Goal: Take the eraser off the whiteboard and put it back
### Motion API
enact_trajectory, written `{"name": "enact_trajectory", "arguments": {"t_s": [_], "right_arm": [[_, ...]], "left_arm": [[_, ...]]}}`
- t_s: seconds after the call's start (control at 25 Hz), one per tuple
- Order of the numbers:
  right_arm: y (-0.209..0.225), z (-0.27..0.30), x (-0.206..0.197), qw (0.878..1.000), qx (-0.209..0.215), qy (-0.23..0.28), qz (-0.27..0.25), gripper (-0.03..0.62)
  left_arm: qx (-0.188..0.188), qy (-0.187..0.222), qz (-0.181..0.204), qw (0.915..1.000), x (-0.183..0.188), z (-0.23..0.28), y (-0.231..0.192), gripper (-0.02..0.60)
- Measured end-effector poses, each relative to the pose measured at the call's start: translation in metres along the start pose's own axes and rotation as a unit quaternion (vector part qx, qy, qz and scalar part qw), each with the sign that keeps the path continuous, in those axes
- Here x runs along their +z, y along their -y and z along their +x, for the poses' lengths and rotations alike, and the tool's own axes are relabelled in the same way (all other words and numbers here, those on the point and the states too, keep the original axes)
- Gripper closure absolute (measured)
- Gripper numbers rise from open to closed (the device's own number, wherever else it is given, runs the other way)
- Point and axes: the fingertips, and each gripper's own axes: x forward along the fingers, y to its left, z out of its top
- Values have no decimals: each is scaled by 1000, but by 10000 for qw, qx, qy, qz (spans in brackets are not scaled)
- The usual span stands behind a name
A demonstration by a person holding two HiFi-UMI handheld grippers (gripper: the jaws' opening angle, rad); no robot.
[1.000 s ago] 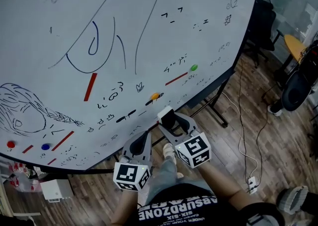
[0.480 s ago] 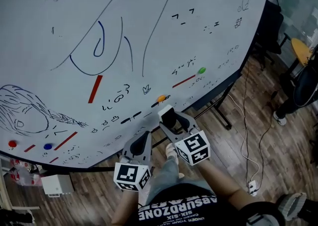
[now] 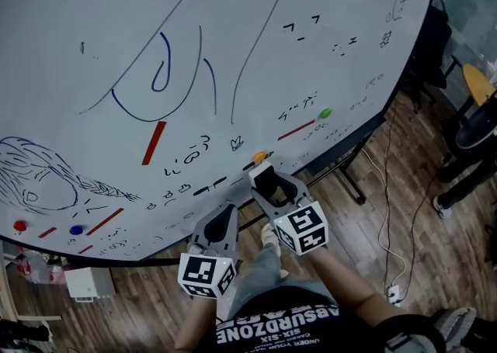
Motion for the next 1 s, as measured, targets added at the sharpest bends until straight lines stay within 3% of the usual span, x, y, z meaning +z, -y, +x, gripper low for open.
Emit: {"name": "enact_trajectory", "arguments": {"t_s": [1.0], "right_arm": [[2, 16, -4, 9999, 42, -80, 55, 361]], "left_arm": [[6, -75, -53, 10000, -2, 8, -7, 575]]}}
